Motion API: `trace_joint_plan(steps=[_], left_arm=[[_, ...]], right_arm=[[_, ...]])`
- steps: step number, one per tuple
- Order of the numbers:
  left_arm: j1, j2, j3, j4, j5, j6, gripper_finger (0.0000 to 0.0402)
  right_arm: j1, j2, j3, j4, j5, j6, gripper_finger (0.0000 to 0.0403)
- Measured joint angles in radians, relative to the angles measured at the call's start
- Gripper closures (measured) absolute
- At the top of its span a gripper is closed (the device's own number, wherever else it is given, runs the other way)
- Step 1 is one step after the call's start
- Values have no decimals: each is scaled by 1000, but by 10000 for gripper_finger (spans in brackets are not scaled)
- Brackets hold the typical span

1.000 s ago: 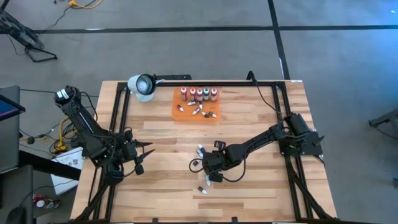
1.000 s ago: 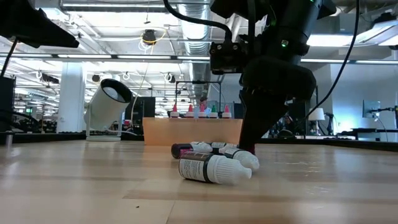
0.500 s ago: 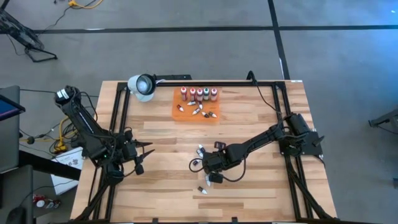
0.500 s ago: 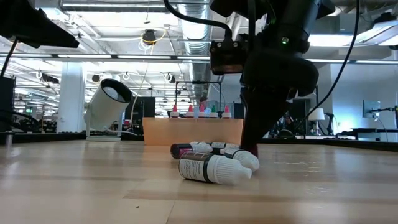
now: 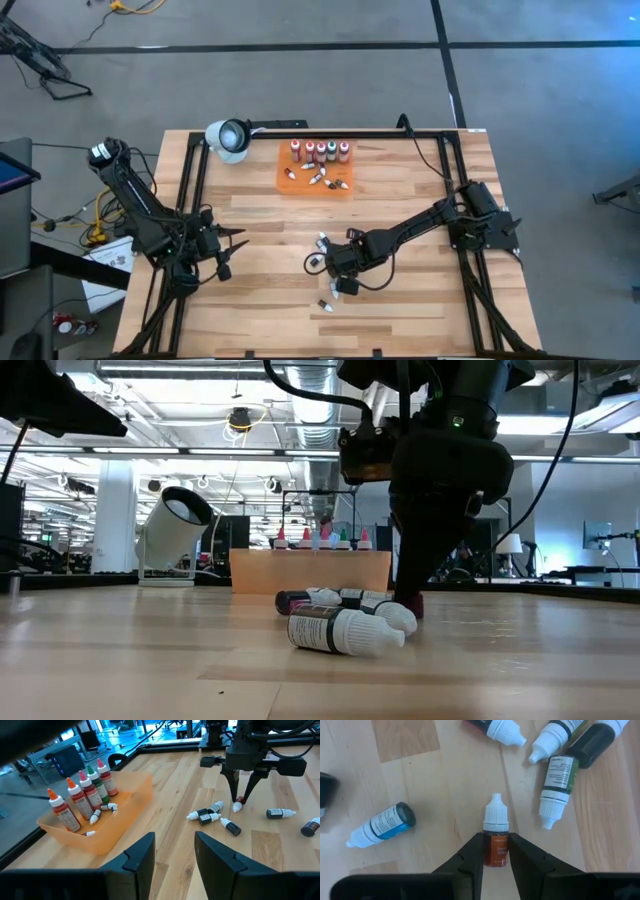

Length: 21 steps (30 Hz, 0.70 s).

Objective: Pick & Place food coloring
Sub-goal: Put the small yellow food coloring bottle into the orange bin

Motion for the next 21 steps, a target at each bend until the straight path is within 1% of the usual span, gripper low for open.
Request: trace_joint_plan(steps=[8, 15, 21], left_arm=[[0, 0, 0, 0, 0, -2, 269], [0, 0, 0, 0, 0, -3, 269], [0, 0, 0, 0, 0, -3, 269]], right_arm=[[2, 0, 0, -3, -4, -2, 323], [4, -1, -2, 10, -5, -35, 323], [3, 0, -2, 12, -31, 27, 323]])
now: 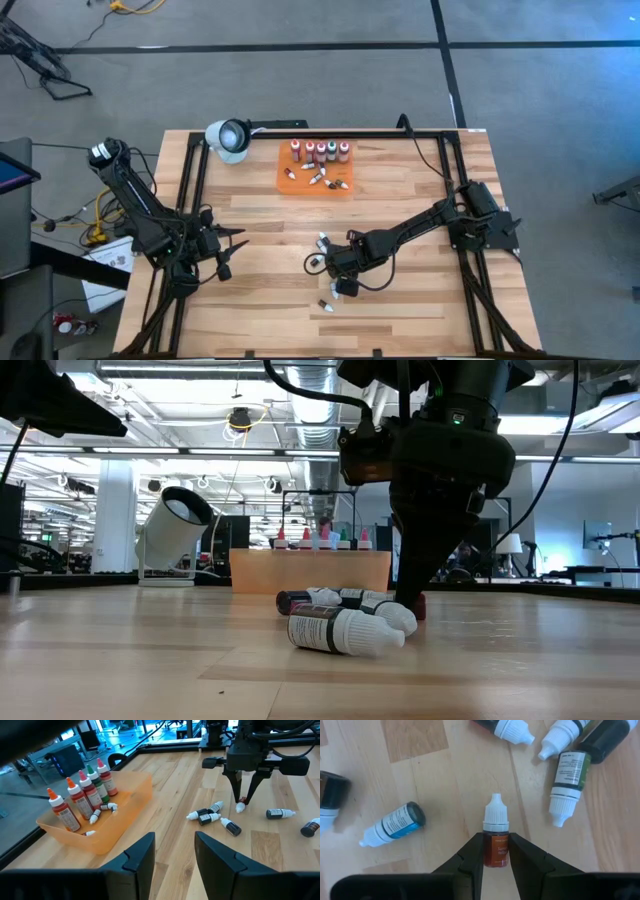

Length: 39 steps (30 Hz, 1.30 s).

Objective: Pick & Place food coloring
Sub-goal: Put the small yellow food coloring bottle into the orange bin

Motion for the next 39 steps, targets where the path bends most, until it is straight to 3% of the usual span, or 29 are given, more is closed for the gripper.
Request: trace_joint_plan(steps=[14, 29, 39], left_arm=[[0, 0, 0, 7, 0, 0, 269], [0, 0, 0, 7, 0, -1, 269], [0, 0, 0, 7, 0, -1, 269]], right_arm=[[-1, 1, 0, -1, -11, 25, 321], [0, 7, -3, -4, -2, 7, 246], [0, 5, -2, -1, 2, -29, 311]])
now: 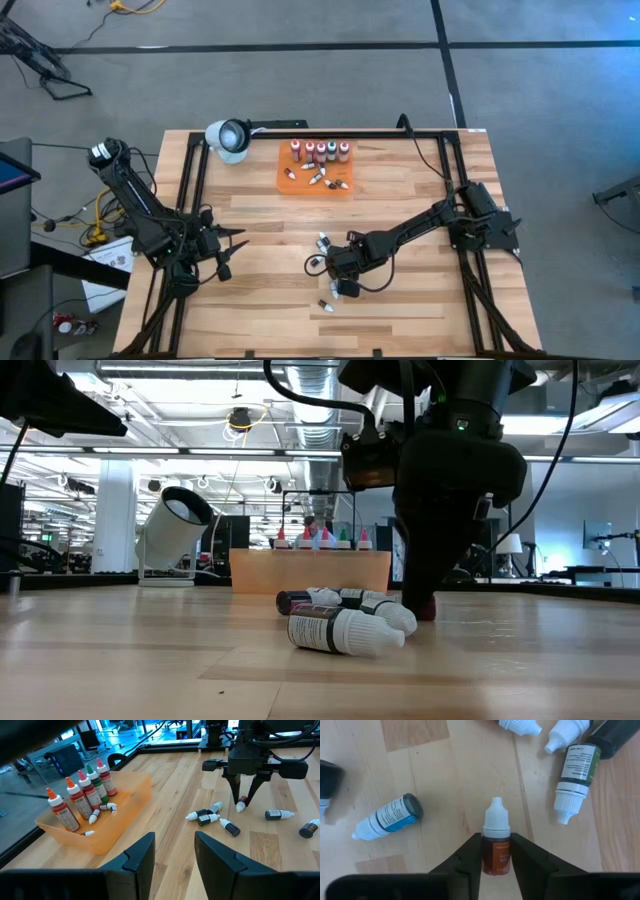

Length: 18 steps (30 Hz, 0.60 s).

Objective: Pick & Place food coloring
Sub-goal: Put the small yellow food coloring bottle into the orange bin

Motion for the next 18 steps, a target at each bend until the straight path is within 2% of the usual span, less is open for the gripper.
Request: trace_joint_plan(steps=[5, 18], left_arm=[[0, 0, 0, 0, 0, 0, 269], [0, 0, 0, 0, 0, 0, 269]], right_arm=[[0, -1, 0, 0, 0, -17, 334], [0, -1, 2, 30, 2, -47, 328]])
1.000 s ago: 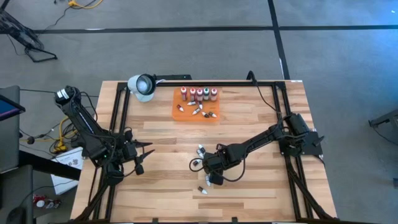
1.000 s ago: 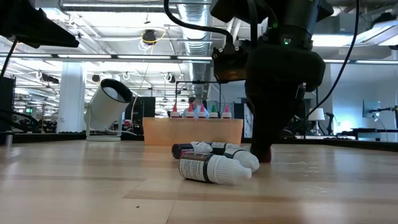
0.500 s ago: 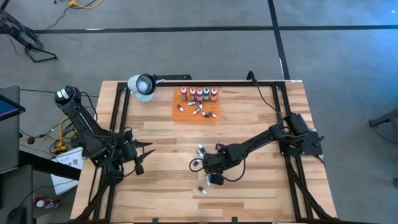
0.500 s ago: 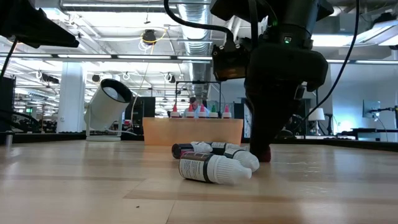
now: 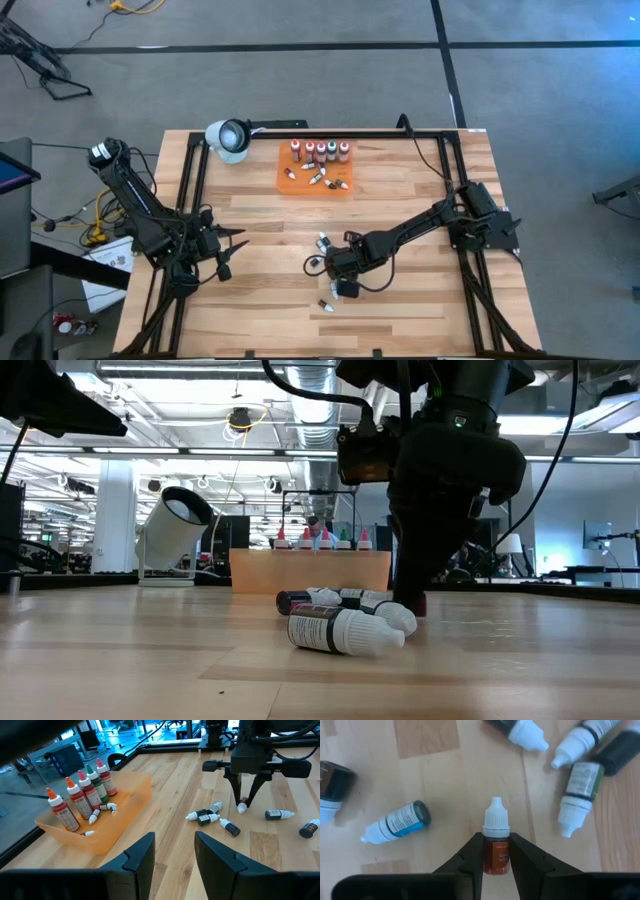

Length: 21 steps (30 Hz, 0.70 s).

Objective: Pick & Place food coloring
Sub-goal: Put the small yellow food coloring bottle into the orange bin

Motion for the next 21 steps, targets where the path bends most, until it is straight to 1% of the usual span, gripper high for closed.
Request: trace_joint_plan(steps=[10, 14, 18, 21], left_arm=[[0, 0, 0, 0, 0, 0, 269], [0, 0, 0, 0, 0, 3, 269], [0, 0, 0, 0, 0, 3, 269], [0, 0, 0, 0, 0, 3, 269]], right_arm=[[2, -6, 0, 117, -1, -109, 329], [-24, -19, 4, 172, -2, -160, 329], [-60, -19, 45, 187, 0, -215, 329], [-86, -19, 82, 228, 3, -289, 329]])
